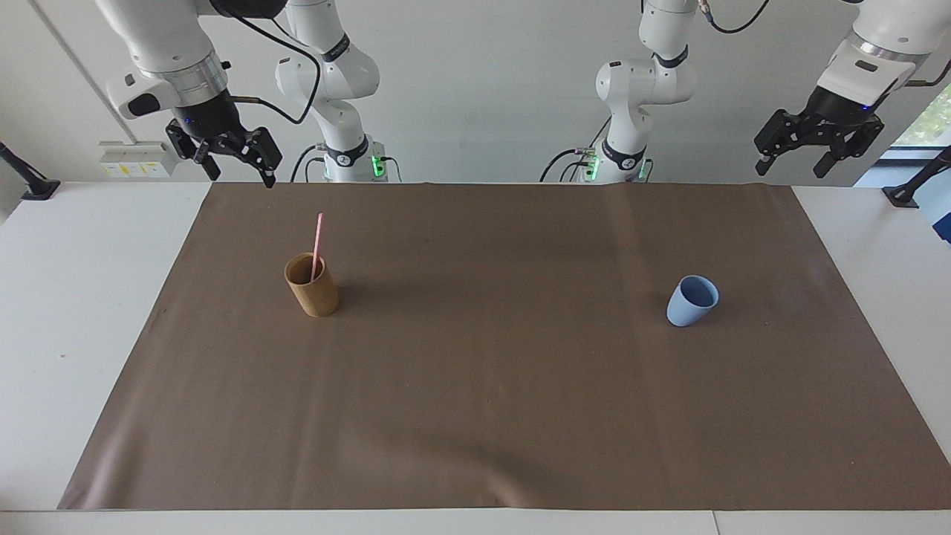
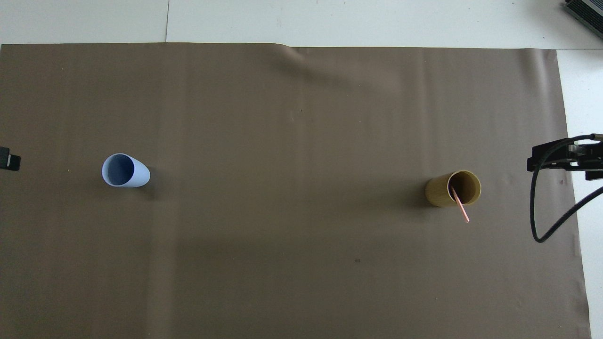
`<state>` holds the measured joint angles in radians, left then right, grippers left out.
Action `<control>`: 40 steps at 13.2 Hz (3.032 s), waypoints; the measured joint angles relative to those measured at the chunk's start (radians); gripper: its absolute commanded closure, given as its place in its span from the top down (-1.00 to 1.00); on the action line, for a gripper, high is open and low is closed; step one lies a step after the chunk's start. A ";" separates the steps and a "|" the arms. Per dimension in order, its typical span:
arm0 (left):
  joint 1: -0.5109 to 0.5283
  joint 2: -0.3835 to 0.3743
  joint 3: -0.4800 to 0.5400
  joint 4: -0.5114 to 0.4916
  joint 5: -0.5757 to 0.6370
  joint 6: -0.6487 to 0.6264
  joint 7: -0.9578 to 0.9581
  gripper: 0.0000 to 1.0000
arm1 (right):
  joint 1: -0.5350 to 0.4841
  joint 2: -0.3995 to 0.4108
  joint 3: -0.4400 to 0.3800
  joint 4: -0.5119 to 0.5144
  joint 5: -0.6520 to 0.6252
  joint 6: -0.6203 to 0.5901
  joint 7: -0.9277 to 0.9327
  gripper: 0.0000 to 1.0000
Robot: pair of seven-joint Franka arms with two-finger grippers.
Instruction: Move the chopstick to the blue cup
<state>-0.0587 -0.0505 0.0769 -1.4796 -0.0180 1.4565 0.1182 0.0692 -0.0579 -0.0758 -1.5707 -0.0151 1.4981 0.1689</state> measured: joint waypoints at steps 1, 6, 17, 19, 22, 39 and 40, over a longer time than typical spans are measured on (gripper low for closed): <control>0.000 0.000 0.000 0.000 0.000 0.000 0.000 1.00 | 0.000 0.000 0.000 0.000 0.000 0.000 0.000 1.00; -0.001 0.000 -0.005 -0.002 0.000 -0.002 0.000 1.00 | 0.000 0.000 0.000 0.000 0.000 0.000 0.000 1.00; 0.000 0.000 0.000 -0.002 0.000 -0.001 0.000 1.00 | 0.000 0.000 0.001 0.000 0.000 0.000 -0.001 1.00; 0.000 0.000 0.000 -0.002 0.000 -0.001 0.001 1.00 | 0.001 0.000 0.004 0.000 0.001 0.007 -0.004 1.00; 0.000 0.000 -0.003 -0.002 0.000 0.000 0.010 1.00 | 0.001 0.000 0.005 0.000 0.001 0.019 -0.069 1.00; -0.003 0.002 -0.015 -0.024 0.000 0.035 0.065 1.00 | -0.001 -0.013 0.005 -0.027 0.001 0.019 -0.089 1.00; -0.003 0.003 -0.015 -0.039 0.000 0.053 0.066 1.00 | -0.001 -0.014 0.005 -0.028 0.001 0.019 -0.089 1.00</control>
<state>-0.0615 -0.0471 0.0618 -1.5189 -0.0180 1.5099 0.1840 0.0681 -0.0717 -0.0712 -1.5982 -0.0142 1.5171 0.0799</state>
